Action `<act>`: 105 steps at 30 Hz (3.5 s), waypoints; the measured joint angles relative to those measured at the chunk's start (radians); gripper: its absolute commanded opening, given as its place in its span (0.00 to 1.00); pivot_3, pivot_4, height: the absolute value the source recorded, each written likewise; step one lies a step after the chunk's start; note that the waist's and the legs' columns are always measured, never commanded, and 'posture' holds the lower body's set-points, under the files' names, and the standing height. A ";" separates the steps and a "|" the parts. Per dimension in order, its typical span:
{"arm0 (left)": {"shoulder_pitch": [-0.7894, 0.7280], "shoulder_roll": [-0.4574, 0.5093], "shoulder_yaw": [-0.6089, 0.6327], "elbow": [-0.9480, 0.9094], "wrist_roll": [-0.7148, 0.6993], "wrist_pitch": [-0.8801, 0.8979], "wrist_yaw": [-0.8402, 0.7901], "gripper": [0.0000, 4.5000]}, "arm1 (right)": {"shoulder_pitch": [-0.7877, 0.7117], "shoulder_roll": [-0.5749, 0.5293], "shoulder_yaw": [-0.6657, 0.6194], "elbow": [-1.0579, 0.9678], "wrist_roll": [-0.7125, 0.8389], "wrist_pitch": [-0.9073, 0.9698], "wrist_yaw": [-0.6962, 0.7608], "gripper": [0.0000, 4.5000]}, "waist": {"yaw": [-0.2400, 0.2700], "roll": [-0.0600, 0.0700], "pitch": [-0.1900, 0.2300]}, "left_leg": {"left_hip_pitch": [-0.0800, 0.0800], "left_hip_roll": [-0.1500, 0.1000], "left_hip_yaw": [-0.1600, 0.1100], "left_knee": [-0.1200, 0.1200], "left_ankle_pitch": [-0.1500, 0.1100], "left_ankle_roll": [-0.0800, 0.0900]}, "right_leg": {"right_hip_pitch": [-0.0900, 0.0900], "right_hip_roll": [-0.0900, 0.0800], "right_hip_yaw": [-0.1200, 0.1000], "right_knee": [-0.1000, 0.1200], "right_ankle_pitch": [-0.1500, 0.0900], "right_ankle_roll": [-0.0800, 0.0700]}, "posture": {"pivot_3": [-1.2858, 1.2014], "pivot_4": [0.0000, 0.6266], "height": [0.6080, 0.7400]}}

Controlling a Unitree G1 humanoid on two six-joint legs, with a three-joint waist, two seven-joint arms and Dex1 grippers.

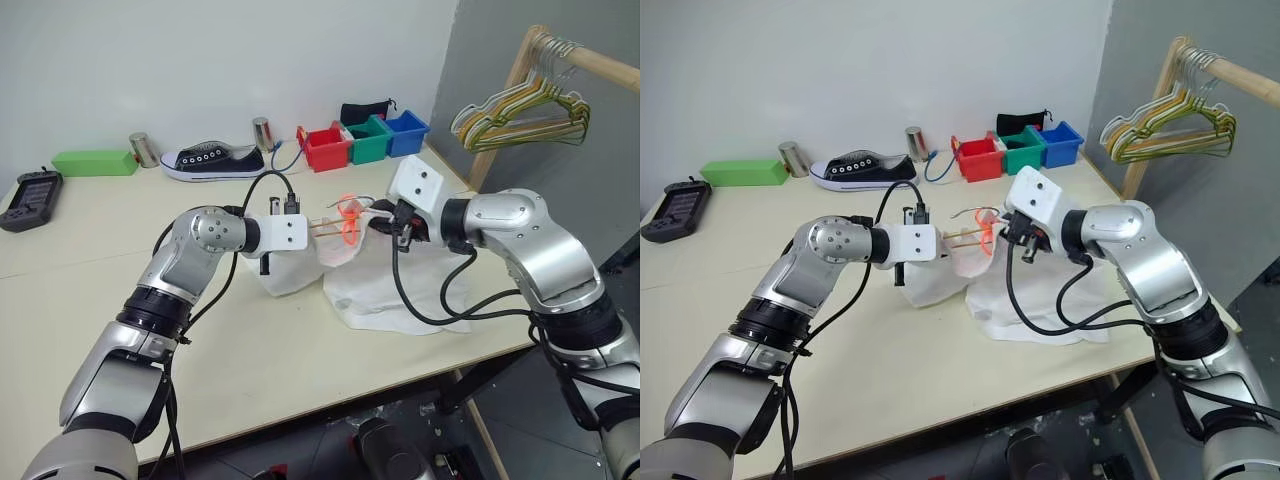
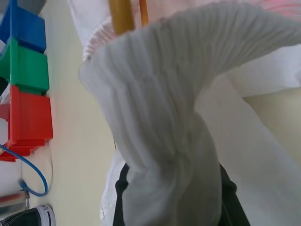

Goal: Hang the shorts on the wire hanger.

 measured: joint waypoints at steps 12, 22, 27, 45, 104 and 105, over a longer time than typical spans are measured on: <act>-0.001 -0.012 0.000 -0.019 -0.003 -0.023 0.000 0.00 | 0.020 -0.120 0.039 0.140 -0.063 -0.119 0.123 0.99 | -0.004 0.000 0.000 | 0.000 0.000 0.001 0.000 0.000 0.000 | 0.000 0.000 0.000 0.000 0.000 0.000 | 0.38 0.09 1.00; 0.007 -0.017 0.000 -0.086 -0.020 -0.012 -0.013 0.00 | -0.037 -0.079 0.118 0.411 -0.246 -0.332 0.098 0.95 | -0.001 0.000 0.000 | 0.001 0.000 0.000 0.000 0.000 0.000 | 0.000 0.000 0.000 0.000 0.000 0.000 | 0.39 0.08 1.00; 0.024 -0.001 0.000 -0.109 -0.020 -0.012 -0.014 0.00 | -0.052 -0.063 0.137 0.496 -0.299 -0.444 0.106 0.74 | 0.001 0.000 0.000 | 0.001 0.000 0.000 0.000 0.000 0.000 | 0.001 0.000 0.000 0.000 0.000 0.000 | 0.40 0.07 1.00; 0.005 0.023 0.007 -0.083 -0.005 -0.080 0.014 0.00 | -0.054 -0.060 0.136 0.530 -0.362 -0.545 0.148 0.55 | 0.002 0.000 0.000 | 0.001 -0.001 0.000 0.001 0.000 0.000 | 0.001 0.000 0.000 0.000 0.000 0.000 | 0.40 0.04 1.00; -0.065 0.017 0.003 0.023 -0.002 -0.195 0.002 0.41 | -0.047 -0.065 0.077 0.558 -0.433 -0.528 0.212 0.00 | 0.000 0.001 0.000 | 0.001 -0.001 -0.001 0.001 0.000 0.000 | 0.002 -0.001 0.000 0.001 0.000 0.000 | 0.39 0.05 1.00; -0.067 0.019 0.006 0.027 -0.009 -0.194 -0.003 0.46 | -0.044 -0.065 0.074 0.547 -0.432 -0.521 0.211 0.00 | 0.000 0.001 0.000 | 0.001 -0.001 -0.001 0.001 0.000 0.000 | 0.002 -0.001 0.000 0.001 0.000 0.000 | 0.39 0.04 1.00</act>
